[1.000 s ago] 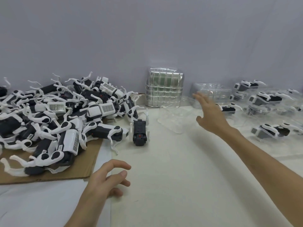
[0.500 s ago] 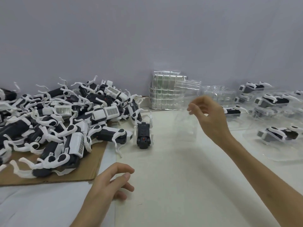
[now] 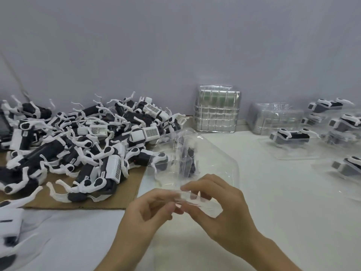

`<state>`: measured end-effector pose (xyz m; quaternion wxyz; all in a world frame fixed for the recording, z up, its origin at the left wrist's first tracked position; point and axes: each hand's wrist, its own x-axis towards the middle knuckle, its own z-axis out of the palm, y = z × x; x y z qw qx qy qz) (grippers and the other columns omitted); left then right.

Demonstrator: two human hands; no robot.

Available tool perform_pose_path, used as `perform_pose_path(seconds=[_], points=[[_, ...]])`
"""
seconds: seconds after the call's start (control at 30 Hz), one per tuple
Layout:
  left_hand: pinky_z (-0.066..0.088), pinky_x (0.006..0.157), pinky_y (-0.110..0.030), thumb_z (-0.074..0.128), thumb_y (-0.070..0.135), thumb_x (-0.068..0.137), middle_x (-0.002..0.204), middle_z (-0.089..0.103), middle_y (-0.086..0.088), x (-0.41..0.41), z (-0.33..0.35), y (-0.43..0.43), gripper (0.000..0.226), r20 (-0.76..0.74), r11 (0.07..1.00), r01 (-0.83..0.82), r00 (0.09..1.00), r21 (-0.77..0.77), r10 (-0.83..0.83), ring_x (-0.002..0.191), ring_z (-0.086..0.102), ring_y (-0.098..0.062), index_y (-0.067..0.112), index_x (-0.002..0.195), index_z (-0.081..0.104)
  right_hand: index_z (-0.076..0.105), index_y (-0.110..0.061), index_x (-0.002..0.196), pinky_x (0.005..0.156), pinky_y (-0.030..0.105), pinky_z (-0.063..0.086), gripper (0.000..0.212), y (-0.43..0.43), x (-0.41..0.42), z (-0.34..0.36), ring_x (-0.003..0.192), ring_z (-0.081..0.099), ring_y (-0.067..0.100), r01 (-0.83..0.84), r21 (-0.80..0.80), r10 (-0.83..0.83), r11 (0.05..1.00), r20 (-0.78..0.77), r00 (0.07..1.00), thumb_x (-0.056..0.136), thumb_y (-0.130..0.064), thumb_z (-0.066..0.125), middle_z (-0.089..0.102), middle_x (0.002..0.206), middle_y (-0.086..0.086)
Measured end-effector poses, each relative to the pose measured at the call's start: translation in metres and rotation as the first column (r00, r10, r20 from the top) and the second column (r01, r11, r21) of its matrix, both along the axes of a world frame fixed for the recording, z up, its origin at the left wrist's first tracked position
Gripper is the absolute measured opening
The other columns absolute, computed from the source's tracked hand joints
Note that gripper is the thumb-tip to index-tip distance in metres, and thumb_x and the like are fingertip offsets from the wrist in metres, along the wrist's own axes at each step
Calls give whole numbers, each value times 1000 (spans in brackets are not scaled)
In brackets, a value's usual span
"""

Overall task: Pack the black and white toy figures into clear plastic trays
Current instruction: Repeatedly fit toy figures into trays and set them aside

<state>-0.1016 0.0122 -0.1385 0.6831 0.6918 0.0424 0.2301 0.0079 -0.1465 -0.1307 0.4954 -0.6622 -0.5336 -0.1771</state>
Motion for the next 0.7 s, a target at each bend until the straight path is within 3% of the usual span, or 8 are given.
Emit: perform_pose_path(seconds=[0.13, 0.2, 0.27, 0.4, 0.53, 0.7], points=[[54, 66, -24, 78, 31, 71, 80, 75, -14, -1, 3, -1, 15, -24, 999, 33, 999, -24, -33, 71, 73, -29, 21, 82, 76, 65, -25, 104, 73, 13, 46, 27, -1, -3, 3, 80, 59, 1, 28, 79, -26, 997, -16, 1000, 83, -29, 80, 66, 91, -16], [54, 63, -24, 74, 26, 76, 78, 75, -13, -2, 4, -2, 10, -47, 998, 66, 997, 15, -65, 66, 73, -27, 24, 84, 79, 67, -21, 106, 78, 16, 51, 25, 0, -5, 1, 87, 66, 5, -3, 82, 7, 997, -53, 999, 85, -26, 79, 69, 96, -14], [53, 63, -24, 74, 35, 76, 81, 76, -11, -3, 4, -6, 18, -67, 994, 88, 994, 59, -84, 64, 73, -27, 25, 89, 81, 68, -19, 112, 83, 20, 52, 28, 2, -6, -2, 95, 67, 7, -34, 49, 37, 998, -69, 997, 86, -19, 77, 70, 101, -12], [47, 53, -20, 74, 27, 75, 75, 75, -10, -1, 3, -6, 9, 1, 997, -44, 999, 55, 44, 51, 67, -24, 25, 80, 82, 65, -24, 119, 87, 20, 49, 32, 4, -4, -4, 104, 63, 9, -38, -17, 37, 999, -78, 996, 89, -23, 76, 64, 110, -13], [40, 46, -17, 85, 23, 66, 58, 69, -10, 0, 3, -2, 6, 34, 988, -140, 990, 59, 138, 39, 57, -18, 23, 67, 80, 65, -33, 107, 77, 12, 40, 26, 4, -1, -5, 89, 59, 9, 24, -103, -35, 994, -109, 993, 86, -42, 76, 59, 96, -17], [36, 42, -13, 83, 29, 59, 51, 66, -8, -1, 4, -2, 9, 31, 982, -178, 984, 61, 176, 31, 47, -14, 21, 60, 78, 64, -33, 102, 71, 12, 39, 22, 4, -2, -6, 81, 57, 9, -9, -115, -4, 993, -112, 994, 87, -46, 73, 55, 87, -16]])
